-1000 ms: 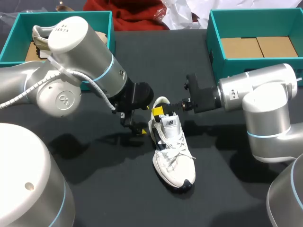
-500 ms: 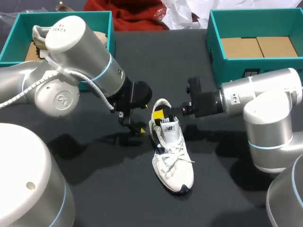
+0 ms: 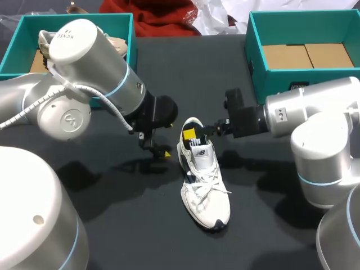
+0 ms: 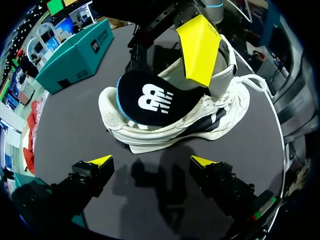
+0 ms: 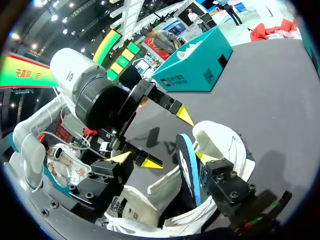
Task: Take the shoe out of the shoebox, open the shoe tongue, remove and reinsert the insole, then place the shoe into the shoebox
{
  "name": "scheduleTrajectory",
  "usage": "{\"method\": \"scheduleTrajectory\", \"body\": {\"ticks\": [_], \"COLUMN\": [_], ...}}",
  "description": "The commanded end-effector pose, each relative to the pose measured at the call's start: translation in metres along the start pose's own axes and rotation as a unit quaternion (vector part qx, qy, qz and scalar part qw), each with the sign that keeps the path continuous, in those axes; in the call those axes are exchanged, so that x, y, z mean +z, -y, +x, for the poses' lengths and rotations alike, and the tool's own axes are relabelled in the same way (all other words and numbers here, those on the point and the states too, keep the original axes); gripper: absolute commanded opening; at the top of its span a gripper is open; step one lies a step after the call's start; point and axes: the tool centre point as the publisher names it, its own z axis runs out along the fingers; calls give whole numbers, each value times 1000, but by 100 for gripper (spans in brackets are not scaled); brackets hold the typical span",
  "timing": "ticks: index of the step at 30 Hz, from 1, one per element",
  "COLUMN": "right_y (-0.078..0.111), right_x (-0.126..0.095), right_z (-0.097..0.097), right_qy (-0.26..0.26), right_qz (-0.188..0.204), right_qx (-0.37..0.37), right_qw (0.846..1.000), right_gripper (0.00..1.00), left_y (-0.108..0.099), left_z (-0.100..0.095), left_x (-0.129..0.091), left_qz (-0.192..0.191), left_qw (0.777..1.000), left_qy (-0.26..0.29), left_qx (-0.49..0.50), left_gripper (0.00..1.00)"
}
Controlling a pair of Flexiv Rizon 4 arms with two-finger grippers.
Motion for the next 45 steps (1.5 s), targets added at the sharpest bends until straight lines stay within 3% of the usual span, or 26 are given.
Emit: {"method": "scheduleTrajectory", "body": {"ticks": [1,12,25,30,34,42,45], "right_y": [-2,-9,-19,-23,-28,-36,-38], "right_x": [-3,-16,-39,-48,-53,-53,-54], "right_z": [-3,-11,-18,-19,-20,-14,-10], "right_qy": [2,23,68,92,116,164,195], "right_qz": [1,13,55,71,87,123,131], "right_qx": [2,11,28,37,44,59,68], "right_qw": [1000,1000,996,993,988,977,970], "right_gripper": [76,75,70,62,50,45,34], "left_y": [-3,-19,-47,-59,-69,-82,-86], "left_z": [3,-5,-14,-18,-20,-23,-25], "left_x": [-6,-34,-77,-92,-107,-130,-140], "left_qz": [-1,15,-2,7,9,6,9], "left_qw": [1000,1000,999,999,999,997,996], "left_qy": [5,2,8,-5,-10,-20,-28], "left_qx": [-1,4,33,40,49,70,83], "left_gripper": [100,100,100,100,100,100,100]}}
